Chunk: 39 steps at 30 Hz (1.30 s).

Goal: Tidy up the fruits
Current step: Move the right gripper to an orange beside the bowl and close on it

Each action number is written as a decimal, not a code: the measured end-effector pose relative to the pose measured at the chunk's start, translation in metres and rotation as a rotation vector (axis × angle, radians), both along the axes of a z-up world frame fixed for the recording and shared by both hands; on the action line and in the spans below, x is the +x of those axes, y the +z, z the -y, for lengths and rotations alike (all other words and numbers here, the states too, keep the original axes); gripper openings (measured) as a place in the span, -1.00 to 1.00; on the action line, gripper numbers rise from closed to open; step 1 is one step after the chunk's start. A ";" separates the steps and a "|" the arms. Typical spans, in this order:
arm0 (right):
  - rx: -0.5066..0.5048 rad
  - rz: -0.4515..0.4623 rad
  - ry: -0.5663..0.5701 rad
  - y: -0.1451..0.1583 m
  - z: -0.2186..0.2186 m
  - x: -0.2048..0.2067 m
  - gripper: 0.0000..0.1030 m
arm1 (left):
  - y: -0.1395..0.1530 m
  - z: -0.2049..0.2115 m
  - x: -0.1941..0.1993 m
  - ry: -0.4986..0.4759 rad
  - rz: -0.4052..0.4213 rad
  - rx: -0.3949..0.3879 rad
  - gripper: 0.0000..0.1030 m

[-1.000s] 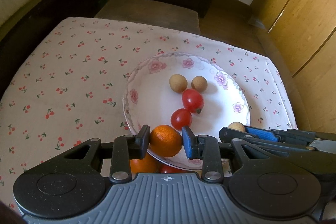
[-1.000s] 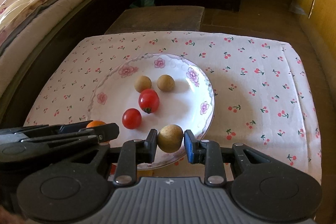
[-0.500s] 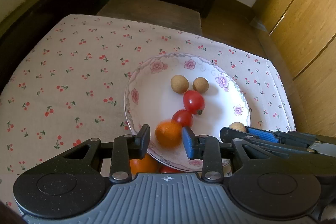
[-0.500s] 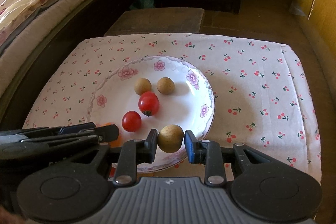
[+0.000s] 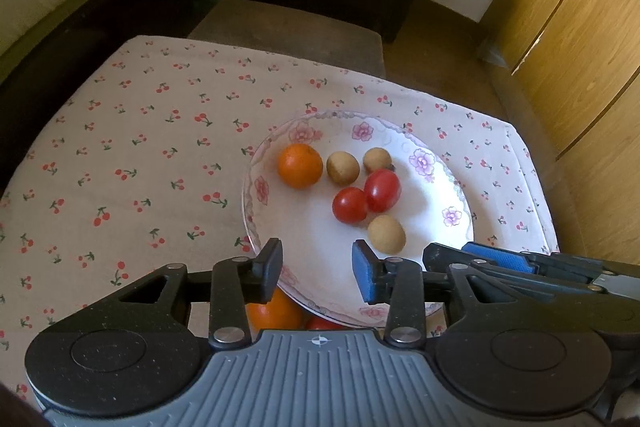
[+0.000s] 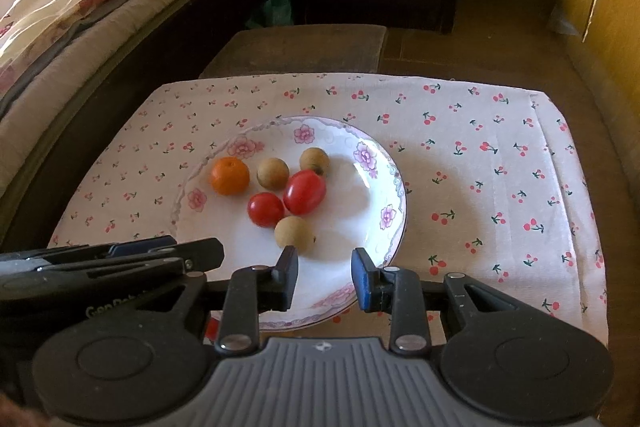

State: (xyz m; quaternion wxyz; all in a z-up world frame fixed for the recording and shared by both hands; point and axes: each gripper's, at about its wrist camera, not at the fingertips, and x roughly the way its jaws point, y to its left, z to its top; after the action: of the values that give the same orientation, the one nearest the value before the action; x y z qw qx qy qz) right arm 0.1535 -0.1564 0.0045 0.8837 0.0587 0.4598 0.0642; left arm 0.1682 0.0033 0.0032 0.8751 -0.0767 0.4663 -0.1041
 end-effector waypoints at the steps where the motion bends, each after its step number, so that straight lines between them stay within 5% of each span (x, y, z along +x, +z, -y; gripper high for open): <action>1: -0.003 0.000 0.001 0.001 -0.001 -0.001 -0.39 | 0.000 0.000 -0.001 -0.001 0.001 0.000 -0.08; 9: 0.009 0.002 0.012 0.006 -0.001 -0.013 -0.32 | 0.008 -0.011 -0.009 0.007 0.020 -0.025 0.10; 39: 0.010 -0.089 0.091 -0.017 -0.032 -0.048 -0.32 | 0.008 -0.034 -0.031 0.014 -0.002 -0.035 0.15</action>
State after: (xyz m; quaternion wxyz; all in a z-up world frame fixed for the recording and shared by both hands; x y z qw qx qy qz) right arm 0.1054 -0.1245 -0.0128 0.8583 0.0448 0.5006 0.1038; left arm 0.1371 0.0377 0.0116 0.8738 -0.0953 0.4648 -0.1060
